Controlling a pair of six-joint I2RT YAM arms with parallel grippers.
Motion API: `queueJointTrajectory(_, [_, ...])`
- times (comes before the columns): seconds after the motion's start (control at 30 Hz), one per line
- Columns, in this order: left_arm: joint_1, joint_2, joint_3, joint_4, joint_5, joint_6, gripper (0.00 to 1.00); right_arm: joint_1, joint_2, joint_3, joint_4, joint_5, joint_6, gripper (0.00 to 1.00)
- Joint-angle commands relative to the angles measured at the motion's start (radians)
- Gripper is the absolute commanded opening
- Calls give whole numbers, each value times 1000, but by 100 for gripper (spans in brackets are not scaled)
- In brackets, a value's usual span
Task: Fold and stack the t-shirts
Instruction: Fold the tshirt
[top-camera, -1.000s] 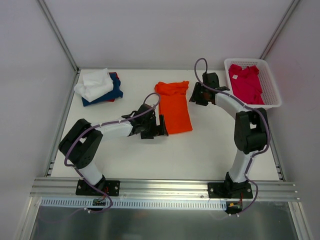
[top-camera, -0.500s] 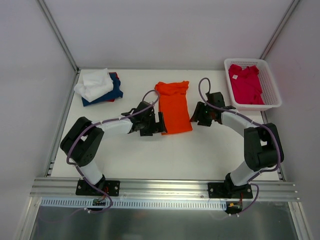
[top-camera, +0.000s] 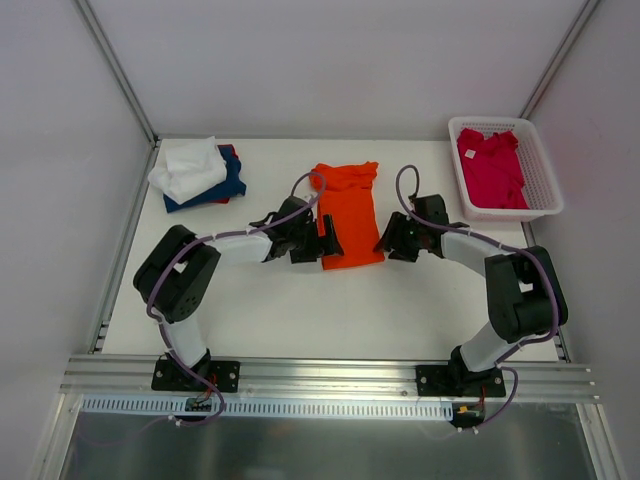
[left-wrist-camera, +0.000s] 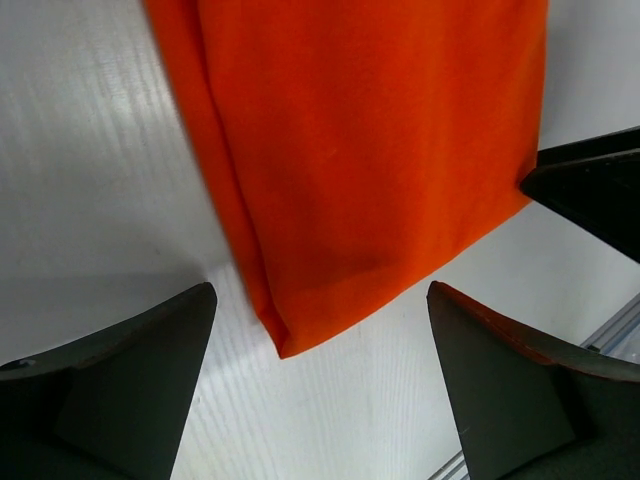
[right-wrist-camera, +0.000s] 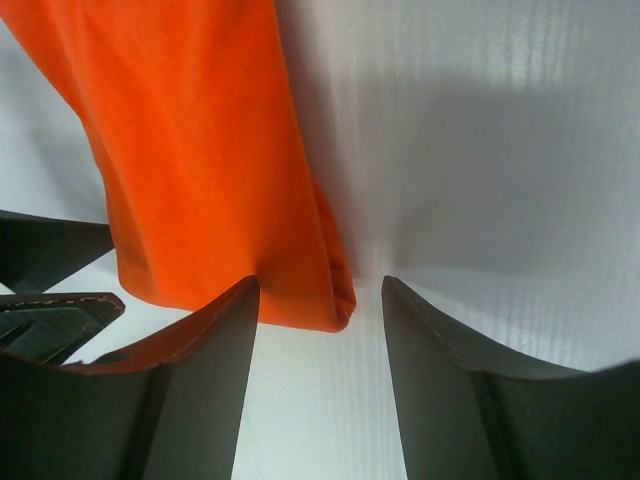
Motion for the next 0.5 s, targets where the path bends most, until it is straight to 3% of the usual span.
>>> queueJointTrajectory(0.0, [11,72,-15,-21,12,-13,90,22,-7,-6,63,-35,26,56])
queueJointTrajectory(0.2, [11,89,-35,-1,30,-24,86,37,14,-8,76,-39,41,53])
queueJointTrajectory(0.33, [11,80,-62,9,36,-28,66,46,25,-8,109,-42,49,40])
queueJointTrajectory(0.37, [11,76,-73,9,36,-28,54,48,25,-10,109,-42,47,37])
queueJointTrajectory(0.47, [10,60,-95,9,33,-33,33,55,25,-13,113,-41,52,27])
